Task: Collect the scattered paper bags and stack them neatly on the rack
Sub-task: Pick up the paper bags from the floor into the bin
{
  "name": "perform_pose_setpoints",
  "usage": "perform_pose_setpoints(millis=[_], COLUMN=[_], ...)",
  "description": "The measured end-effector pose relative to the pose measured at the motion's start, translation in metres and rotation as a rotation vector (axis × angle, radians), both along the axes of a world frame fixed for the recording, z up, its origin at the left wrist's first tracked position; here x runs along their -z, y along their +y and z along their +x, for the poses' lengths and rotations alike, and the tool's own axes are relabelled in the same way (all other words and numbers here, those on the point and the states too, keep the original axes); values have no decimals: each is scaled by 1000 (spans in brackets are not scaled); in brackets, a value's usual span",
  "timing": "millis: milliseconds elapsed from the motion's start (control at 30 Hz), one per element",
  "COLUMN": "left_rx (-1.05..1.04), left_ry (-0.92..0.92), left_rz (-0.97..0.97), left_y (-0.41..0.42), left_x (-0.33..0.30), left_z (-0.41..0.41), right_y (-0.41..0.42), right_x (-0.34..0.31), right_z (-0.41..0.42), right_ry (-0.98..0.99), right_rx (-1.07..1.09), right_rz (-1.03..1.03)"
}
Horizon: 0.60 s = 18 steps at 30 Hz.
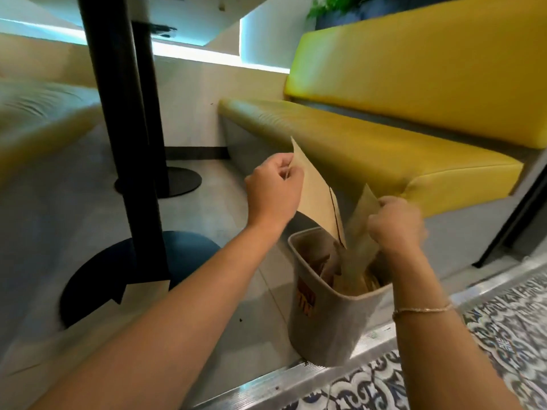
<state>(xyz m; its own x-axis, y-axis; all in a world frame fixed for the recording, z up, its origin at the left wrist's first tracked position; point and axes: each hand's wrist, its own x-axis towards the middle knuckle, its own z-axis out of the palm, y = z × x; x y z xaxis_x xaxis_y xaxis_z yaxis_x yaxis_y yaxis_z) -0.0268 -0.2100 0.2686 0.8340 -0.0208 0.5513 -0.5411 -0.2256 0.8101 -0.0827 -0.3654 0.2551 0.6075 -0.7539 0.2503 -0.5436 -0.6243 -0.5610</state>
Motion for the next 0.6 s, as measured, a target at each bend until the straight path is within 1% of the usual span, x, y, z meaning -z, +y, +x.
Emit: perform_pose_setpoints(millis=[100, 200, 267, 367, 467, 533, 600], left_rx=[40, 115, 219, 373, 346, 268, 181], left_ry=[48, 120, 210, 387, 416, 418, 460], left_rz=[96, 218, 311, 347, 364, 339, 344], left_y=[-21, -38, -49, -57, -42, -20, 8], left_x=[13, 33, 49, 76, 96, 110, 132], left_z=[-4, -2, 2, 6, 10, 13, 19], right_y=[-4, -8, -8, -3, 6, 16, 31], right_x=[20, 27, 29, 35, 42, 46, 49], right_z=[3, 7, 11, 17, 25, 31, 36], right_ry=[22, -30, -65, -55, -25, -1, 41], right_rx=[-27, -25, -63, -126, -184, -249, -320], right_rz=[60, 86, 103, 114, 111, 117, 122])
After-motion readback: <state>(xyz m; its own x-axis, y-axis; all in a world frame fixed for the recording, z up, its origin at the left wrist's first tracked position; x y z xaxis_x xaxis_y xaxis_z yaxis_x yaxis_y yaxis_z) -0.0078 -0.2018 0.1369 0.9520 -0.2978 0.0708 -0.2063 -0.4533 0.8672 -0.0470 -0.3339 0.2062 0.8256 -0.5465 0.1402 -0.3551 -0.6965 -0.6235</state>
